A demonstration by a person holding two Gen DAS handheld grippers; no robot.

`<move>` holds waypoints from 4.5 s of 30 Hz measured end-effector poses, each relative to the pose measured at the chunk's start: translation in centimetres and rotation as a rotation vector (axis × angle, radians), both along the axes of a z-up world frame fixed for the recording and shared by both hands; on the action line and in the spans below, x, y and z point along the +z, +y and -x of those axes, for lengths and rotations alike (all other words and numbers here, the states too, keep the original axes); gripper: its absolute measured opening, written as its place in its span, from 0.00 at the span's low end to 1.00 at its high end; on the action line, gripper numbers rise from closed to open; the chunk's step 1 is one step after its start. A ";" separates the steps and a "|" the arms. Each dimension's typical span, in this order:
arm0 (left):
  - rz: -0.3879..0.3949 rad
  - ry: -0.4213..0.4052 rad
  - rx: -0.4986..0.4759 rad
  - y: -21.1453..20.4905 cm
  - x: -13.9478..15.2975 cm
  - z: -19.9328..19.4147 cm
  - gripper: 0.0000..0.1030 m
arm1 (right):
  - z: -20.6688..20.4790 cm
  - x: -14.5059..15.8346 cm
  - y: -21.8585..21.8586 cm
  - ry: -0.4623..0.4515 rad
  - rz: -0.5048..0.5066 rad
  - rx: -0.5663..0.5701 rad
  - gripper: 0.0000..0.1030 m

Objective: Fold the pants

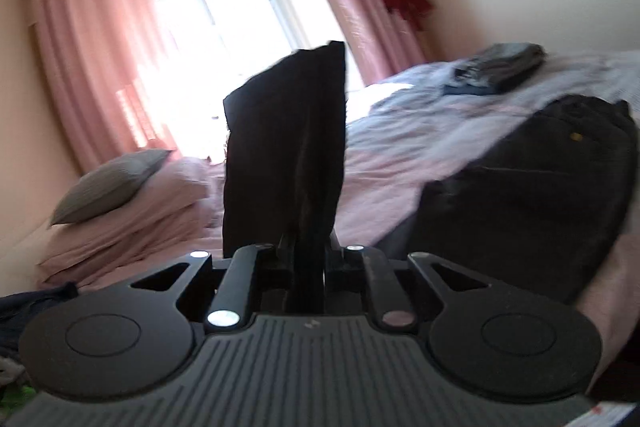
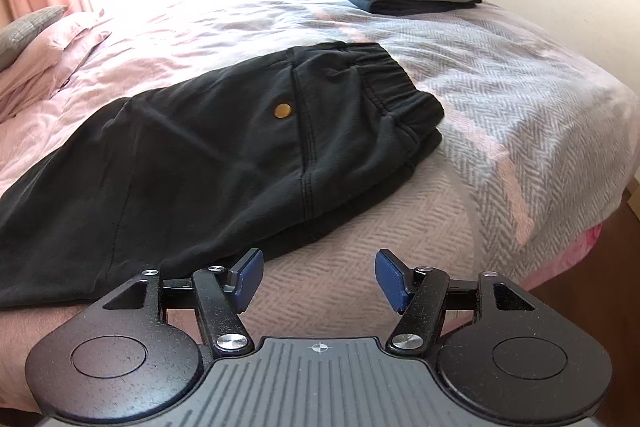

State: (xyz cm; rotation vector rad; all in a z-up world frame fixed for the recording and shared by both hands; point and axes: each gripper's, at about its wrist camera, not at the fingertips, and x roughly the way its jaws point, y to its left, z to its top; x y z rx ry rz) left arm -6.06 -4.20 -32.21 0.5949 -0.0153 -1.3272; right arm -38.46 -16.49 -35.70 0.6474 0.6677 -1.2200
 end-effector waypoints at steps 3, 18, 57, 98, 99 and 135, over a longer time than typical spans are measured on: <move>-0.197 0.037 -0.095 -3.3 -6.1 3.2 0.19 | 0.3 -0.2 0.2 -0.005 -0.013 -0.003 0.57; -0.187 0.459 0.048 -0.1 -3.8 -3.9 0.31 | -3.8 -0.6 -1.2 -0.619 -0.078 0.225 0.57; -0.196 0.574 0.152 1.3 -2.6 -10.3 0.21 | -13.4 -2.4 0.3 -0.322 0.007 0.193 0.32; -0.234 0.549 0.330 2.5 -1.8 -6.5 0.20 | -14.0 -2.4 5.0 -0.100 0.123 0.449 0.31; -0.238 0.545 0.336 2.7 -1.7 -6.1 0.22 | -13.5 -2.4 5.3 -0.097 0.117 0.435 0.36; -0.266 0.677 0.435 7.0 -2.9 -5.9 0.31 | -8.0 -1.8 7.5 -0.083 0.061 0.310 0.45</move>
